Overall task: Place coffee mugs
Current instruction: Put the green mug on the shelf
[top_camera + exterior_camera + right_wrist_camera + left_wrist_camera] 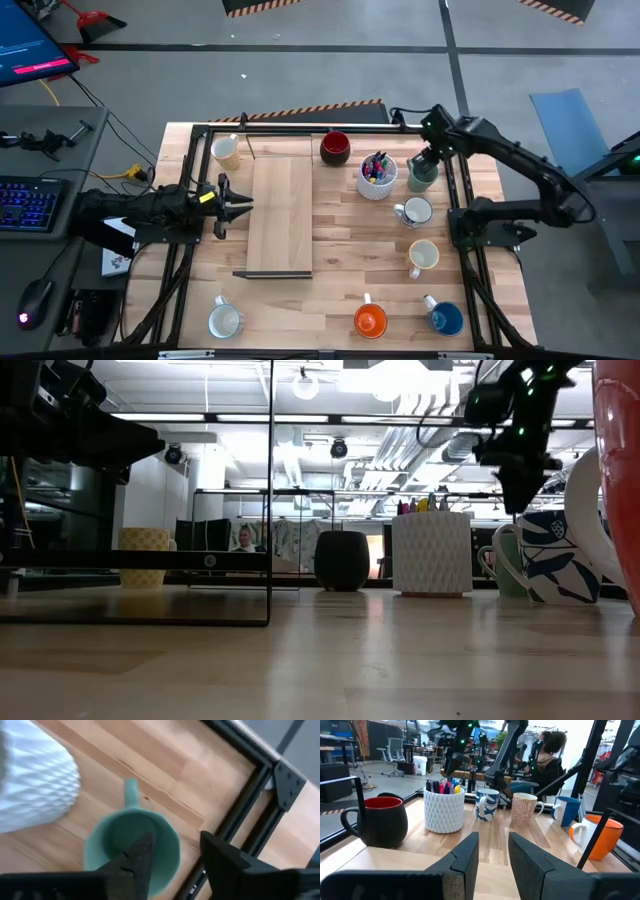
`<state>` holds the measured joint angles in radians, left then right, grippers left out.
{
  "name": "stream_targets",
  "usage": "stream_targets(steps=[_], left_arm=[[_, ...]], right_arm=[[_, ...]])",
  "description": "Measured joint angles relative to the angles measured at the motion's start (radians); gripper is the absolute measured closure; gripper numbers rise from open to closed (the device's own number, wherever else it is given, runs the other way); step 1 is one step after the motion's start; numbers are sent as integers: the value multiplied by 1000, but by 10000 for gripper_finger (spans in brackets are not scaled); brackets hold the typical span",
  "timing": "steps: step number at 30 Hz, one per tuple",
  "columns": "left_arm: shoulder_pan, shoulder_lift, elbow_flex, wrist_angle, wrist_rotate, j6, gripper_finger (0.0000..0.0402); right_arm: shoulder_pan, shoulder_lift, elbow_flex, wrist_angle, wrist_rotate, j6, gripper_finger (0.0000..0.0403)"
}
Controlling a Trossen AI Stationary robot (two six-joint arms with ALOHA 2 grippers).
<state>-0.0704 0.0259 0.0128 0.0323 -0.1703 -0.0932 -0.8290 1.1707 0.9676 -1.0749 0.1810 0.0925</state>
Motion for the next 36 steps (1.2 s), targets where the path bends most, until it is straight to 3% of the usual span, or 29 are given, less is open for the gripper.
stream_targets(steps=[5,17,25,36], left_arm=[[0,0,0,0,0,0,304],[0,0,0,1,0,0,304],[0,0,0,2,0,0,304],[0,0,0,2,0,0,304]], right_arm=[[-17,78,0,8,-1,-18,229],[-17,137,0,0,-33,-33,231],[-17,194,0,3,25,-13,231],[-16,308,-1,54,10,-14,231]])
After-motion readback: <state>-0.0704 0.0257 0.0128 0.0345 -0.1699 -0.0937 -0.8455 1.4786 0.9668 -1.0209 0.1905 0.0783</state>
